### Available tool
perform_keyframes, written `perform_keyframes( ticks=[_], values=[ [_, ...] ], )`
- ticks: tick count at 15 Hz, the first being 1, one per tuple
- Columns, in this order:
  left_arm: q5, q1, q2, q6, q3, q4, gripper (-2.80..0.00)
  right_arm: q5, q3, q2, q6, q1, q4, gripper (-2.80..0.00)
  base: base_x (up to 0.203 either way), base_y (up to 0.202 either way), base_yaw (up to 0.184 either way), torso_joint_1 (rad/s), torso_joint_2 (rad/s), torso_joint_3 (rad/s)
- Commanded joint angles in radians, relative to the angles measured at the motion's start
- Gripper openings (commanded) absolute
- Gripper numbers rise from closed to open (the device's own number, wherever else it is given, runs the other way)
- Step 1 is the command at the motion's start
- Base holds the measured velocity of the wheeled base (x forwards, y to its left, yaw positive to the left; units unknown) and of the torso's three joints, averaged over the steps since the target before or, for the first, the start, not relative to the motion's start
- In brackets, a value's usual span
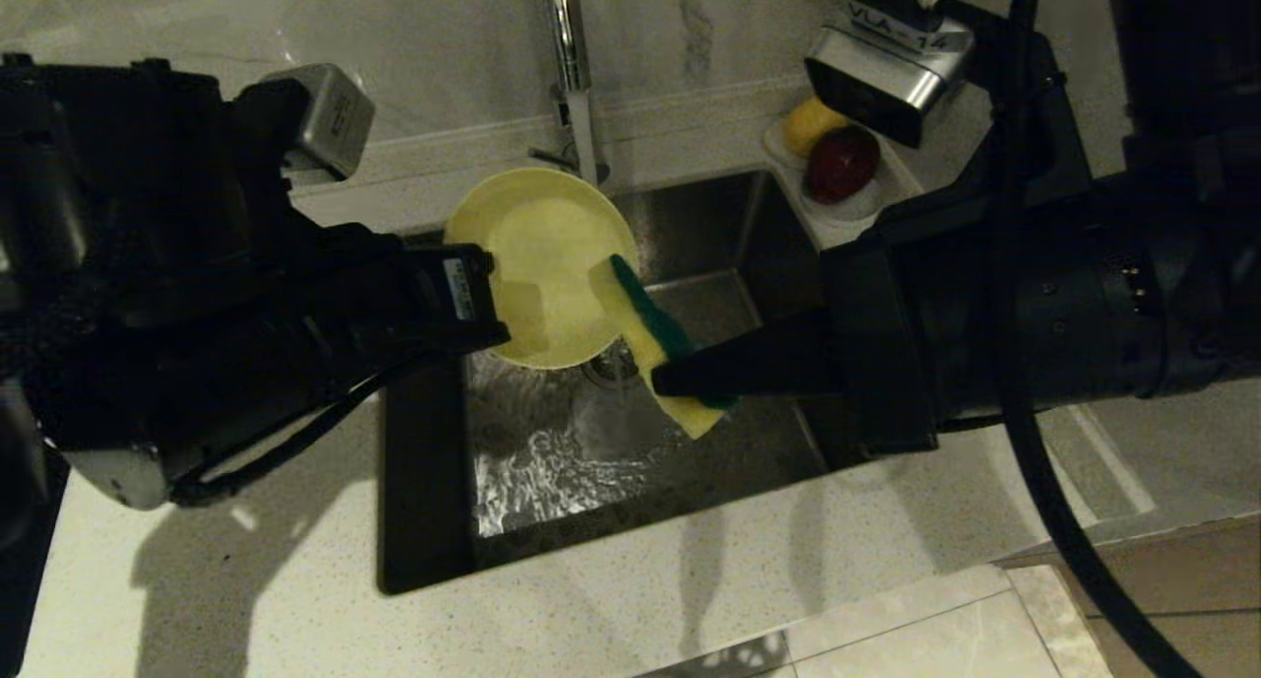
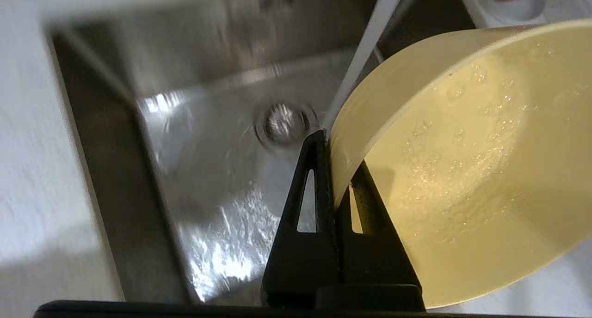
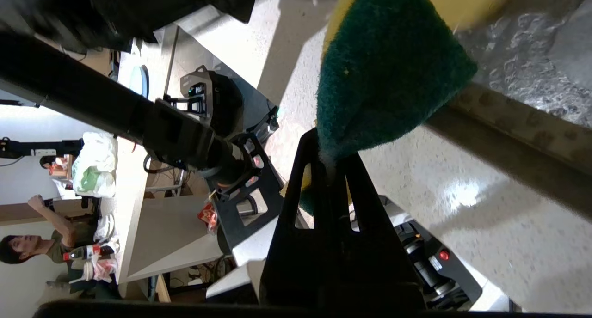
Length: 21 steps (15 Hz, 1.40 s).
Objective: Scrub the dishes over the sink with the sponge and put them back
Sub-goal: Wipe the bowl
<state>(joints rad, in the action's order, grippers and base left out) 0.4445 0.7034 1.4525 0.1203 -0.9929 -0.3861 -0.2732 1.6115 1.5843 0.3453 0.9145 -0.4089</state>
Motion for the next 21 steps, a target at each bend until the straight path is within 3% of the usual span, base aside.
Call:
perform_keyframes(
  ticks=[1, 8, 15, 21],
  values=[
    [0.042, 0.049, 0.042, -0.053, 0.052, -0.145, -2.80, -0.003, 0.037, 0.054, 0.003, 0.000, -0.002, -2.80, 0.000, 0.000, 0.000, 0.000, 0.00, 0.000],
    [0.048, 0.090, 0.068, -0.050, 0.083, -0.182, -2.80, -0.001, 0.075, 0.104, 0.043, -0.021, 0.000, -2.80, 0.000, 0.000, 0.000, 0.000, 0.00, 0.000],
    [0.039, 0.091, 0.033, -0.046, 0.125, -0.214, -2.80, -0.005, 0.079, 0.136, 0.043, -0.124, 0.053, -2.80, 0.000, 0.000, 0.000, 0.000, 0.00, 0.000],
    [0.039, 0.130, 0.042, -0.059, 0.152, -0.218, -2.80, -0.007, 0.118, 0.163, 0.044, -0.125, 0.078, -2.80, 0.000, 0.000, 0.000, 0.000, 0.00, 0.000]
  ],
)
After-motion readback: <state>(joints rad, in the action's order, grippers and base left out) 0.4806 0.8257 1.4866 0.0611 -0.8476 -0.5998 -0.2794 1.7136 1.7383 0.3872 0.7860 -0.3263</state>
